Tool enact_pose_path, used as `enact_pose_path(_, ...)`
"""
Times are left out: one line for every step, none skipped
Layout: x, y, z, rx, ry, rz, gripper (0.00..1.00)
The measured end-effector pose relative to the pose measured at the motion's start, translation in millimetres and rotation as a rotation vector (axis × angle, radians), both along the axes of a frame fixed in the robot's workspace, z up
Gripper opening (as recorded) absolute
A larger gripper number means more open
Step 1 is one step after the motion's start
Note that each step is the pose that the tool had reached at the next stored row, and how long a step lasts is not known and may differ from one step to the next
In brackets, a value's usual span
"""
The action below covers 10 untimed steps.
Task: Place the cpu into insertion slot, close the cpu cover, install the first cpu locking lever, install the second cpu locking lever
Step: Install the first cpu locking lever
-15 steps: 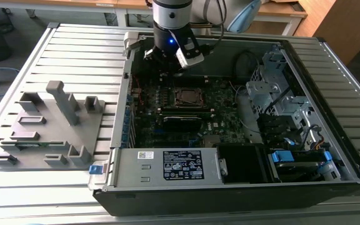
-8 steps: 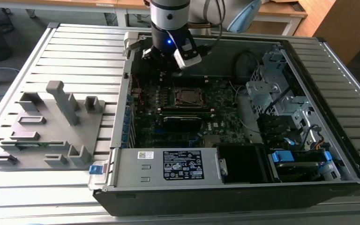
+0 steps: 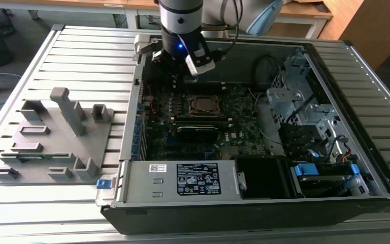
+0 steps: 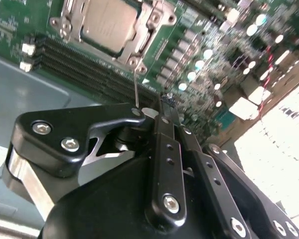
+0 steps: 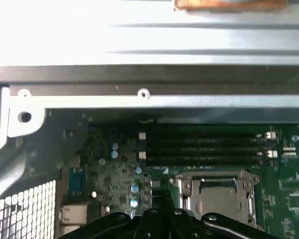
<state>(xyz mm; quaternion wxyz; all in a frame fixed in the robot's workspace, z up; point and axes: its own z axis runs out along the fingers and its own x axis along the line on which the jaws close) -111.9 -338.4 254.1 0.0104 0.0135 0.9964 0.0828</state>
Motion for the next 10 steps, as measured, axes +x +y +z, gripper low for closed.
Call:
enact_pose_path(-0.1,0.0,0.0,0.0154,0.0,0.0,0.11)
enact_pose_path(-0.2,-0.1,0.0,0.028,0.0001,0.0,0.11)
enact_pose_path(-0.3,-0.2,0.0,0.0389,0.0,0.0,0.11)
enact_pose_path(-0.3,-0.2,0.0,0.044,0.0,0.0,0.11)
enact_pose_path(-0.4,-0.3,0.0,0.0467,0.0001,0.0,0.11)
enact_pose_path(-0.4,-0.3,0.0,0.0482,0.0001,0.0,0.11)
enact_pose_path(-0.3,-0.4,0.0,0.0501,0.0,0.0,0.11)
enact_pose_path(-0.3,-0.5,0.0,0.0537,0.0,0.0,0.11)
enact_pose_path(-0.3,-0.6,0.0,0.0605,0.0001,0.0,0.11)
enact_pose_path(-0.3,-0.7,0.0,0.0721,0.0001,0.0,0.11)
